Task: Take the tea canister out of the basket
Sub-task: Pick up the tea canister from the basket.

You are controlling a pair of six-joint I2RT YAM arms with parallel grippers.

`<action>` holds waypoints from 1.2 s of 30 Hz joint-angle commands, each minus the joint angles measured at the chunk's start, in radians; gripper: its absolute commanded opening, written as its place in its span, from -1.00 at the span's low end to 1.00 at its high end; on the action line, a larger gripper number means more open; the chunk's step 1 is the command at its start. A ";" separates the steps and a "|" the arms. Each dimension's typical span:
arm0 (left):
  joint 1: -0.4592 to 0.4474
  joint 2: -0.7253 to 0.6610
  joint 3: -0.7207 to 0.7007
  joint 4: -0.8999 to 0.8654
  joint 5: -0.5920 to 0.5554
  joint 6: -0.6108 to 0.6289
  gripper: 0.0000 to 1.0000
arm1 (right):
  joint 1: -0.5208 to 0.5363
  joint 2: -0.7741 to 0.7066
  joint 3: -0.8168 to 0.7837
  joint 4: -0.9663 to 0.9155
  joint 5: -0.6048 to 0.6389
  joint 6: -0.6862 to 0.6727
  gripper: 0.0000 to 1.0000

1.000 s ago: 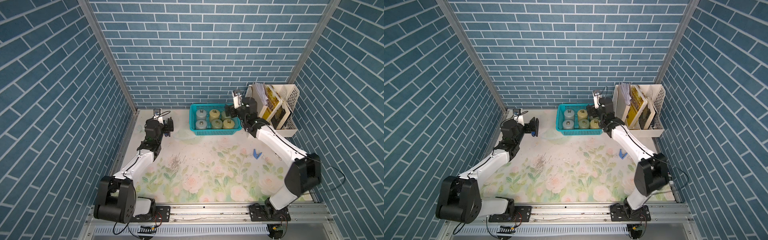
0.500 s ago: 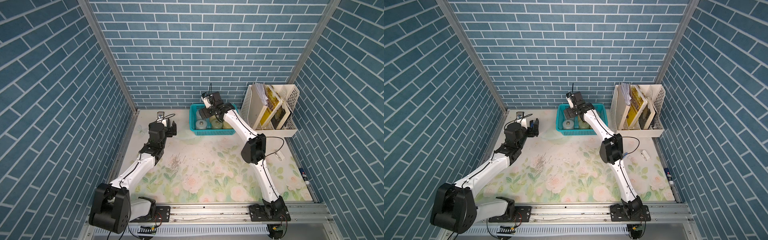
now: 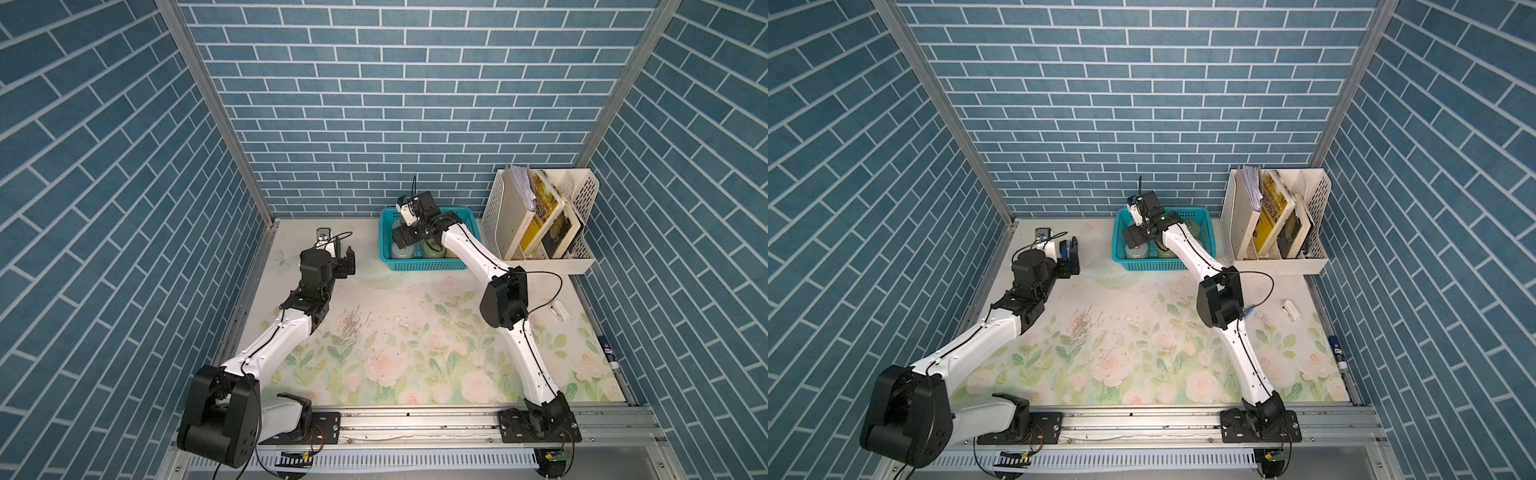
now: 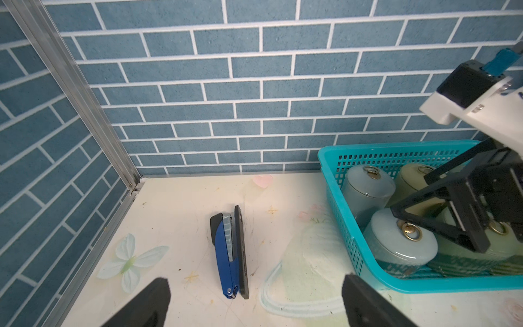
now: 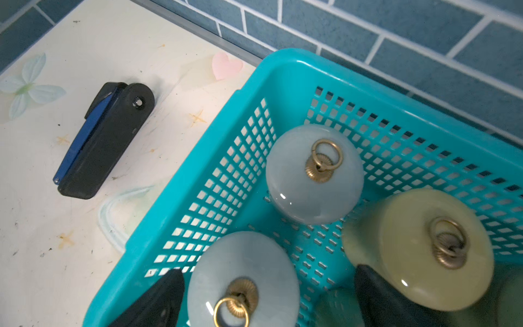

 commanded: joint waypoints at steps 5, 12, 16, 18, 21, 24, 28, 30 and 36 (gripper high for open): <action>-0.015 0.000 -0.024 0.024 -0.005 -0.007 1.00 | 0.028 0.046 -0.030 -0.033 0.051 0.021 0.95; -0.017 0.003 -0.031 0.026 -0.006 -0.008 1.00 | 0.033 0.063 -0.052 -0.042 0.077 0.032 0.98; -0.020 0.003 -0.029 0.026 -0.008 -0.008 1.00 | 0.033 0.073 -0.051 -0.047 0.088 0.040 0.98; -0.022 0.002 -0.031 0.025 -0.008 -0.008 1.00 | 0.031 0.078 -0.051 -0.051 0.086 0.042 0.98; -0.024 -0.002 -0.029 0.020 -0.009 -0.008 1.00 | 0.029 0.092 -0.048 -0.066 0.083 0.048 0.96; -0.025 -0.006 -0.029 0.017 -0.011 -0.008 1.00 | 0.026 0.102 -0.048 -0.080 0.077 0.052 0.87; -0.028 -0.011 -0.025 0.009 -0.014 -0.008 1.00 | 0.025 0.095 -0.048 -0.076 0.072 0.061 0.65; -0.029 -0.014 -0.023 0.006 -0.016 -0.008 1.00 | 0.023 0.088 -0.048 -0.075 0.063 0.062 0.49; -0.033 -0.020 -0.015 -0.001 -0.014 -0.012 1.00 | 0.022 0.042 -0.054 -0.047 0.060 0.058 -0.15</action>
